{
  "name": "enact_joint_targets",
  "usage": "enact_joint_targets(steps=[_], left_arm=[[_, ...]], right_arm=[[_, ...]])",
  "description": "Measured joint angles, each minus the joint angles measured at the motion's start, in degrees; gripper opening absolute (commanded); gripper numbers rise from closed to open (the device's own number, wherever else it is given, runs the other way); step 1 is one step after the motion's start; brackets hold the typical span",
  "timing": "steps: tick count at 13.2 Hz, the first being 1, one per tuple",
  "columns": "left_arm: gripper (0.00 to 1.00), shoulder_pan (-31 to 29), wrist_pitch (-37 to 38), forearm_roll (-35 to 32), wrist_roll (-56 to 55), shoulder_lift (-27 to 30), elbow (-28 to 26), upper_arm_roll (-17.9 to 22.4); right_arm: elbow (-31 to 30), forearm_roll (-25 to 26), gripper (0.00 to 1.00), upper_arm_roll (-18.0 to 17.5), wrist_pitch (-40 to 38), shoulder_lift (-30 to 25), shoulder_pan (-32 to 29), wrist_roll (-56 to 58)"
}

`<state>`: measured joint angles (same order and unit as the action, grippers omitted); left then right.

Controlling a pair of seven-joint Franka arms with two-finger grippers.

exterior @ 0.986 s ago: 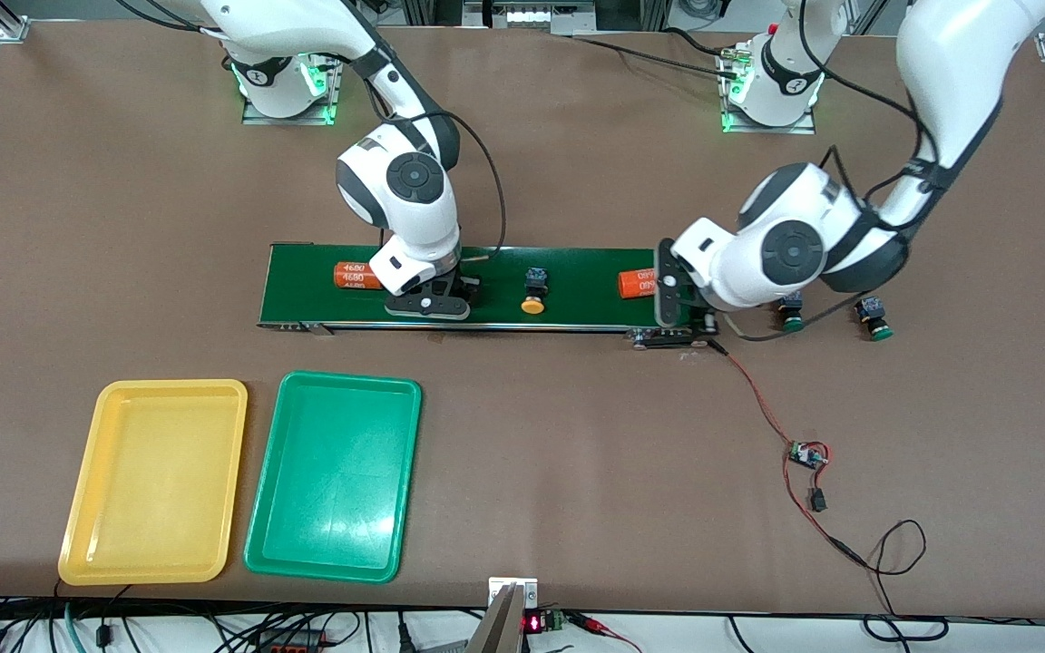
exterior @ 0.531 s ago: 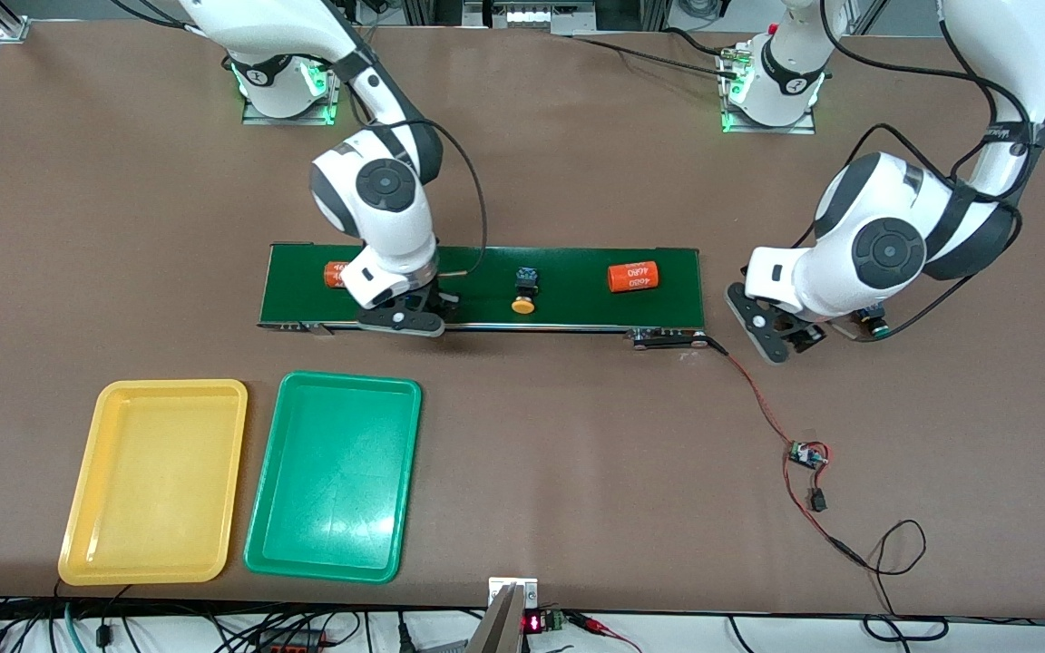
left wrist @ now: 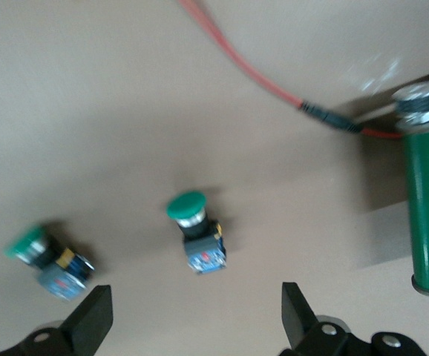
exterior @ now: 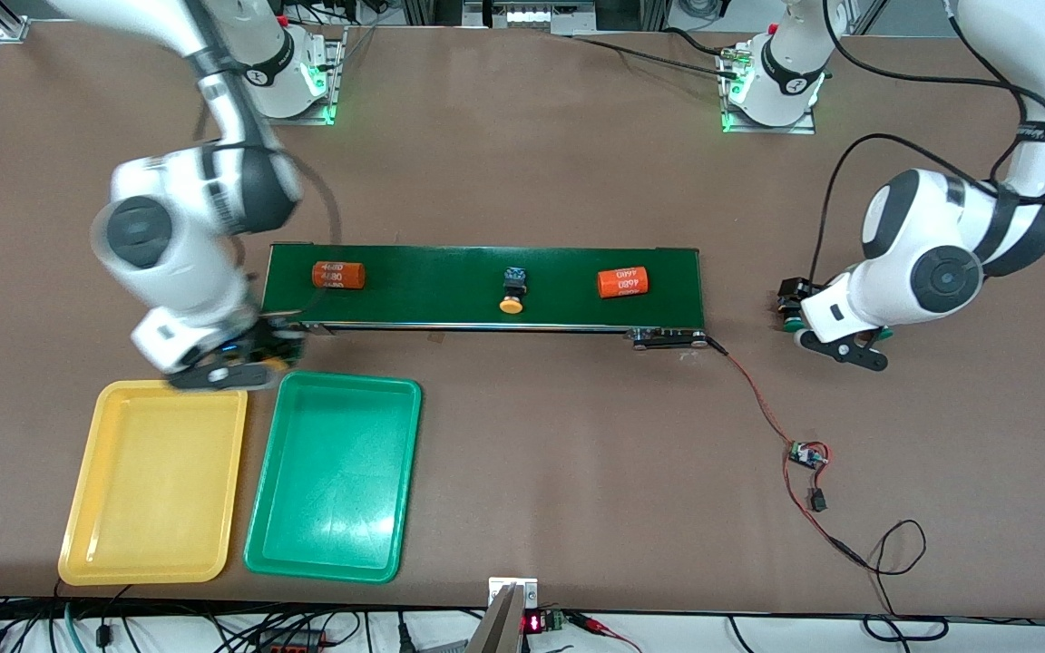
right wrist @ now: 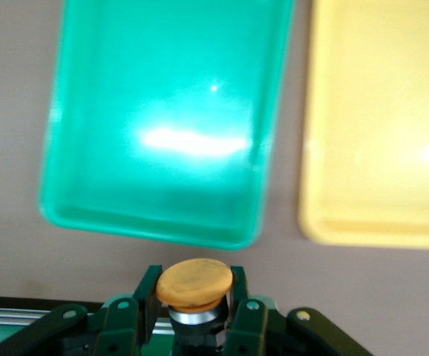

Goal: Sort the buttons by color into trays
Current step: 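Drop the yellow button into the yellow tray while the left gripper grasps a green button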

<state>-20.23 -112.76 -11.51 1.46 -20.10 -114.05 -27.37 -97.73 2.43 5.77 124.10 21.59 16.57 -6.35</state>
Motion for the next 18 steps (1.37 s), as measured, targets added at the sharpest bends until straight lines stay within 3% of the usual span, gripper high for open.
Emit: enact_joint_targets(steps=[4, 7, 8, 9, 11, 13, 15, 16, 17, 18], left_arm=[[1.0, 1.2, -1.5, 0.3, -1.6, -3.0, -3.5, 3.9], [1.0, 1.2, -10.0, 0.4, -1.7, -5.1, -6.5, 4.5], [0.86, 1.2, -12.5, 0.4, -1.7, -6.0, -7.3, 5.0], [0.6, 1.2, -13.9, 0.4, -1.7, -7.0, -7.7, 5.5], [0.34, 1.1, -14.6, 0.4, -1.7, -8.0, -7.7, 5.9], [0.2, 1.1, -14.7, 0.4, -2.1, -8.1, -7.7, 5.9], [0.16, 1.0, -14.6, 0.4, -2.2, -8.0, -7.5, 6.0], [0.16, 0.9, -14.5, 0.4, -2.3, -7.9, -7.1, 6.0], [0.16, 0.9, -14.0, 0.4, -2.3, -7.6, -6.6, 6.0], [0.16, 0.9, -12.7, 0.4, -2.3, -7.0, -5.6, 6.0]], right_arm=[[0.1, -4.3, 0.0, 1.0, 3.1, 3.7, -10.4, 18.5], [0.9, -4.5, 0.0, 1.0, 11.6, 9.0, -14.5, 26.2], [1.6, -4.5, 0.0, 1.0, 14.3, 10.9, -15.3, 28.0], [2.6, -4.5, 0.0, 1.0, 16.7, 12.8, -16.1, 29.5], [5.4, -4.5, 0.01, 1.0, 18.9, 16.1, -17.4, 31.0], [8.0, -4.5, 0.01, 1.0, 20.7, 19.1, -18.2, 31.5], [9.0, -4.5, 0.04, 1.0, 23.4, 21.4, -18.4, 31.5], [9.2, -4.5, 0.12, 1.0, 24.7, 22.5, -18.4, 31.5], [9.3, -4.5, 0.29, 1.0, 26.0, 23.6, -18.5, 31.5], [9.4, -4.5, 0.9, 1.0, 27.4, 24.7, -18.6, 31.5]])
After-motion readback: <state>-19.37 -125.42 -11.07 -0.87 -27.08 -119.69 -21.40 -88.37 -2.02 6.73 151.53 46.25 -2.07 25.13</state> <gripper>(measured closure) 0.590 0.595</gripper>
